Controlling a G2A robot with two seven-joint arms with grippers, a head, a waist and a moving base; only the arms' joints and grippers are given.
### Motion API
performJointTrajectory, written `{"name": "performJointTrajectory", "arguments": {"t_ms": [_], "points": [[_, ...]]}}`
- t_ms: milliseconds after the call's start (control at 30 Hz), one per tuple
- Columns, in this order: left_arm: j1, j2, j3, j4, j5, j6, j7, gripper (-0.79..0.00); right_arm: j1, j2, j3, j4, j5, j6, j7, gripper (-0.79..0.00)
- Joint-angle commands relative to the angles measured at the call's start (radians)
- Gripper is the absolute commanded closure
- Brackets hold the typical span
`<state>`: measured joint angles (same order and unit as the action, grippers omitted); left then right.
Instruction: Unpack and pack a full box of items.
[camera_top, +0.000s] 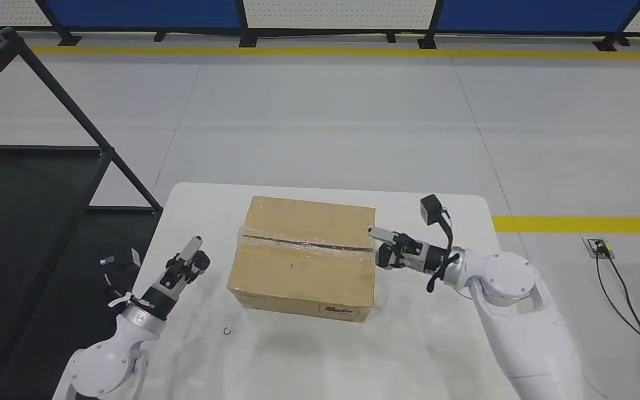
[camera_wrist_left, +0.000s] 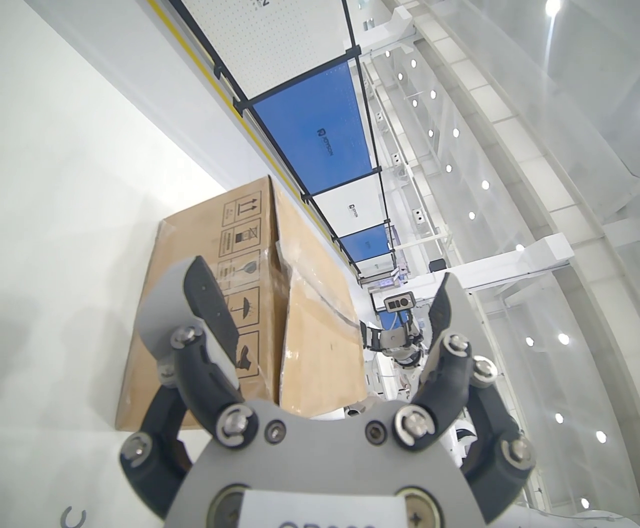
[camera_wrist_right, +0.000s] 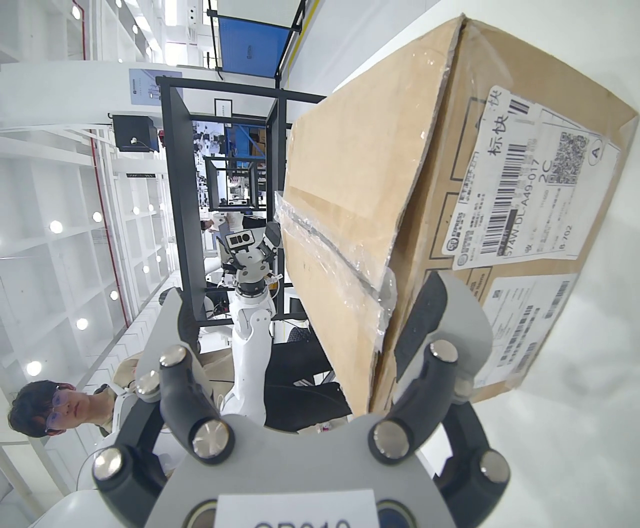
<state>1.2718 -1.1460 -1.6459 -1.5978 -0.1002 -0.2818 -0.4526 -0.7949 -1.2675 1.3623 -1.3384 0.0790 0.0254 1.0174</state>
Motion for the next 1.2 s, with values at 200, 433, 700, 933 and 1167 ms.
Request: {"name": "performJointTrajectory", "arguments": {"t_ms": [200,433,700,933,1167], "points": [[-0.005,0.0,0.021,0.016,0.005,-0.003,-0.005,-0.785,-0.017,0.001,0.007,-0.045,0.084,-0.046,-0.066,-0.785],[-0.008,-0.002,0.047,0.022,0.013,-0.007,-0.009,-0.785,-0.025,-0.006,-0.007,-0.071,0.169,-0.119,-0.151,-0.785],[-0.009,-0.002,0.069,0.021,0.018,-0.007,-0.012,-0.785,0.041,-0.008,-0.112,-0.013,0.072,-0.036,-0.076,-0.785],[-0.004,-0.003,0.087,0.011,0.026,-0.009,-0.014,-0.785,0.089,-0.018,-0.169,0.057,0.062,-0.033,-0.11,-0.785],[0.009,-0.003,0.1,-0.007,0.03,-0.014,-0.014,-0.785,0.132,-0.032,-0.229,0.1,0.087,-0.045,-0.11,-0.785]]}}
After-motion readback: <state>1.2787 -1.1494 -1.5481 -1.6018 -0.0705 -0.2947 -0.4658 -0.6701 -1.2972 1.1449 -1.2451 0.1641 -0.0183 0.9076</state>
